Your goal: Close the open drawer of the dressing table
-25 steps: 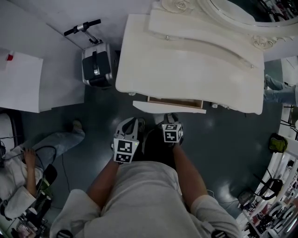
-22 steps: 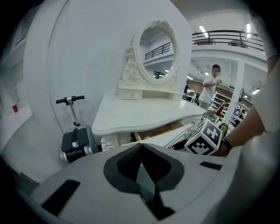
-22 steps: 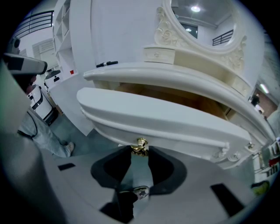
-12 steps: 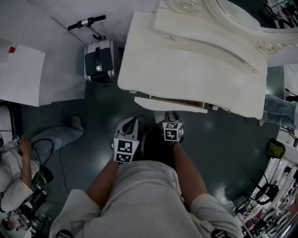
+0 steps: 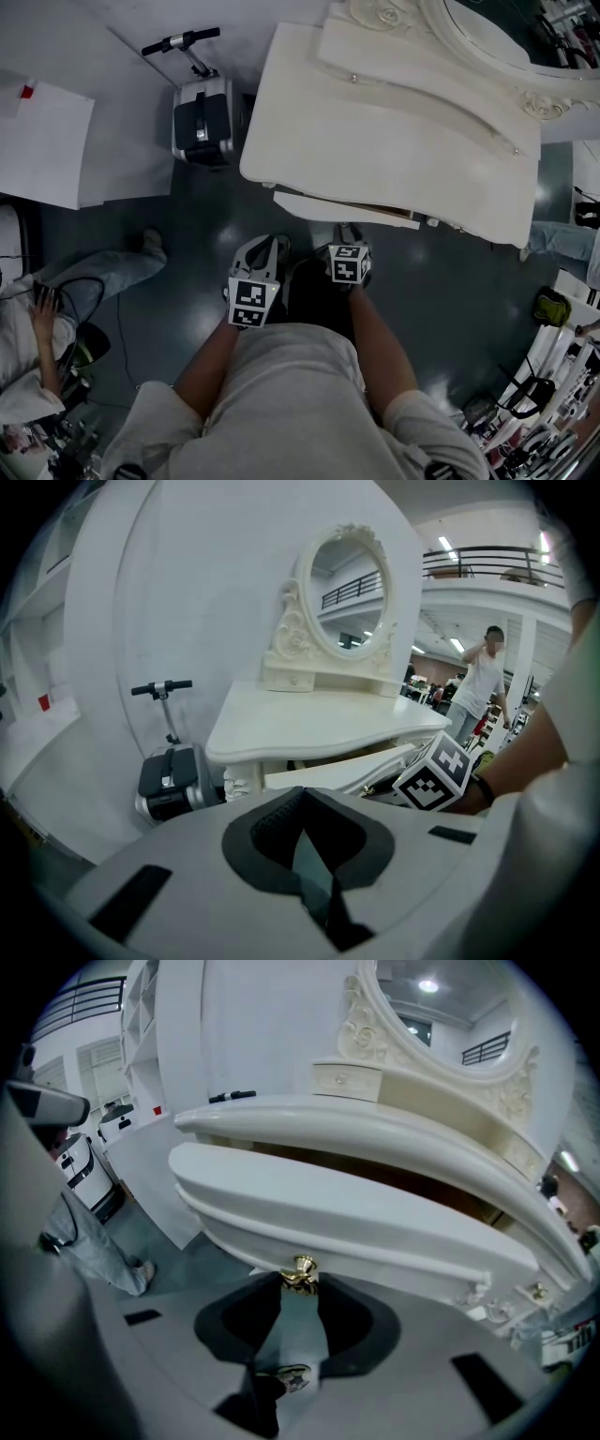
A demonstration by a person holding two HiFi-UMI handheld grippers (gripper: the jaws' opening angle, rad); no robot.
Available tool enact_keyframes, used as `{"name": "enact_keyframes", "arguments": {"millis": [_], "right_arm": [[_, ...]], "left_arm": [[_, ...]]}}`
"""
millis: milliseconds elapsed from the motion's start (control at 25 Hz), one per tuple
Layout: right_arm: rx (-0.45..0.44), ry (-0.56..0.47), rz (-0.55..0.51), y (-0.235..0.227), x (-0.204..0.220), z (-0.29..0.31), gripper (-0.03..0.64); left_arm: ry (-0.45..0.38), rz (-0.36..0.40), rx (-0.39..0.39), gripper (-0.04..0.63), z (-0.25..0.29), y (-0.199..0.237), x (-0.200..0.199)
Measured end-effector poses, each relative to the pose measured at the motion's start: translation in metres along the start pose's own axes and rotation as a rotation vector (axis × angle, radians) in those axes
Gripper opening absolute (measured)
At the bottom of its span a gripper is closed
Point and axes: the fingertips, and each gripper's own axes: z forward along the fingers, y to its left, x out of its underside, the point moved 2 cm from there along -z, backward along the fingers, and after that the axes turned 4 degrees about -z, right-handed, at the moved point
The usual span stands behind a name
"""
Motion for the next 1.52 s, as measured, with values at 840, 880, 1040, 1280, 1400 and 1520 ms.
{"name": "enact_keyframes", "arguments": {"millis": [840,880,1040,1280,1400,1520], "right_arm": [[0.002,-0.013,-0.027,-0.017,-0.025,0.017,0.133],[0.002,-0.014,-0.029,-0.018,-0.026,0.018,0.133],[0.001,-0.016,-0.034,-0.021,-0.031,0.023,0.133],[-0.003,-0.014,-0.039,-0.025,-0.037,0.027,0.133],[-0.003,-0.017,-0.043,-0.027,-0.039,0.028,0.133],[-0.004,-0.015,-0.045,-0.030,-0.041,0.029,0.133]], "left_arm": [[0.010,-0.011,-0.014,0.008,0.013,0.006,-0.008],[0.010,-0.011,-0.014,0.008,0.014,0.007,-0.009],[0.013,-0.012,-0.013,0.008,0.019,0.009,-0.012],[0.018,-0.009,-0.009,0.008,0.026,0.008,-0.018],[0.020,-0.006,-0.007,0.008,0.029,0.006,-0.021],[0.021,-0.004,-0.004,0.008,0.032,0.005,-0.025]]}}
